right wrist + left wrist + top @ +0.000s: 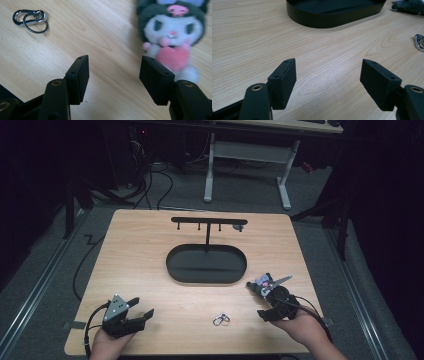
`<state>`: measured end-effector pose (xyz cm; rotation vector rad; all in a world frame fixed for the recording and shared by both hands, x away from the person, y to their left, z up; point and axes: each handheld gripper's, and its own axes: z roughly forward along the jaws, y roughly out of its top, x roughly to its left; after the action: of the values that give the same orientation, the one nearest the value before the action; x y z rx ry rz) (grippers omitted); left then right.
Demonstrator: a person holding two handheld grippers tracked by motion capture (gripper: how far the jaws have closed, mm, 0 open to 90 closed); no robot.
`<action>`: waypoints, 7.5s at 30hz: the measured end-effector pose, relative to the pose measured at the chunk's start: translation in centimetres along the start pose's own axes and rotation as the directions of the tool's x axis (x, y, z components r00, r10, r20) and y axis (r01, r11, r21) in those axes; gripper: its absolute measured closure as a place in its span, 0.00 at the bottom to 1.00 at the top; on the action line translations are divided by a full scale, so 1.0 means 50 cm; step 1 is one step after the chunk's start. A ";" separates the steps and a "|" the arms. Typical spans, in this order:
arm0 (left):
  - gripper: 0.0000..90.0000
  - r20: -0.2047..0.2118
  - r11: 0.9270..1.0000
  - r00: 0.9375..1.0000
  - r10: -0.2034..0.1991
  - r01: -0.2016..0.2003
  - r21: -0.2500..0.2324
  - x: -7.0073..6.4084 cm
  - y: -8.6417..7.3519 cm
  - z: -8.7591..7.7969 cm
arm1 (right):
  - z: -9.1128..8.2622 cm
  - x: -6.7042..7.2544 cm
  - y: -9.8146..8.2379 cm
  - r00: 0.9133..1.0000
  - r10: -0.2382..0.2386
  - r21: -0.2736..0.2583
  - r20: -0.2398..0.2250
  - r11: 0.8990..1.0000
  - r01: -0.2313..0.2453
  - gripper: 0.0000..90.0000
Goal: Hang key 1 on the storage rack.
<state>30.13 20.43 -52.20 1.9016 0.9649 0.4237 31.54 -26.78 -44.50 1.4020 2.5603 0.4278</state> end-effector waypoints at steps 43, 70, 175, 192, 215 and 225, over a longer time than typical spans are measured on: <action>0.33 0.010 1.000 1.000 0.006 -0.006 0.008 0.002 -0.004 0.001 | 0.078 -0.107 0.012 0.996 0.089 0.102 0.022 0.991 -0.091 0.27; 0.33 0.010 1.000 1.000 0.005 -0.005 0.008 0.000 -0.005 0.002 | 0.064 -0.105 0.008 0.995 0.097 0.059 0.017 0.993 -0.098 0.54; 0.33 0.023 1.000 0.999 0.026 -0.026 0.004 0.000 -0.006 -0.002 | -0.179 -0.081 0.268 0.992 0.095 0.012 -0.086 0.995 -0.094 0.55; 0.33 0.026 1.000 0.999 0.028 -0.028 0.003 0.002 -0.006 -0.002 | -0.198 -0.086 0.329 0.992 0.107 0.017 -0.066 0.994 -0.106 0.55; 0.34 0.030 1.000 0.999 0.031 -0.031 0.002 0.002 -0.005 -0.002 | -0.176 -0.111 0.333 0.986 0.161 -0.018 -0.038 0.987 -0.162 0.55; 0.34 0.032 0.999 0.999 0.038 -0.038 0.007 0.000 -0.006 0.000 | -0.143 -0.118 0.303 0.984 0.167 -0.001 -0.058 0.986 -0.168 0.55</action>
<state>29.99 20.49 -52.44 1.9310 0.9114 0.4110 44.50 -25.16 -32.45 1.6333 2.4921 0.5092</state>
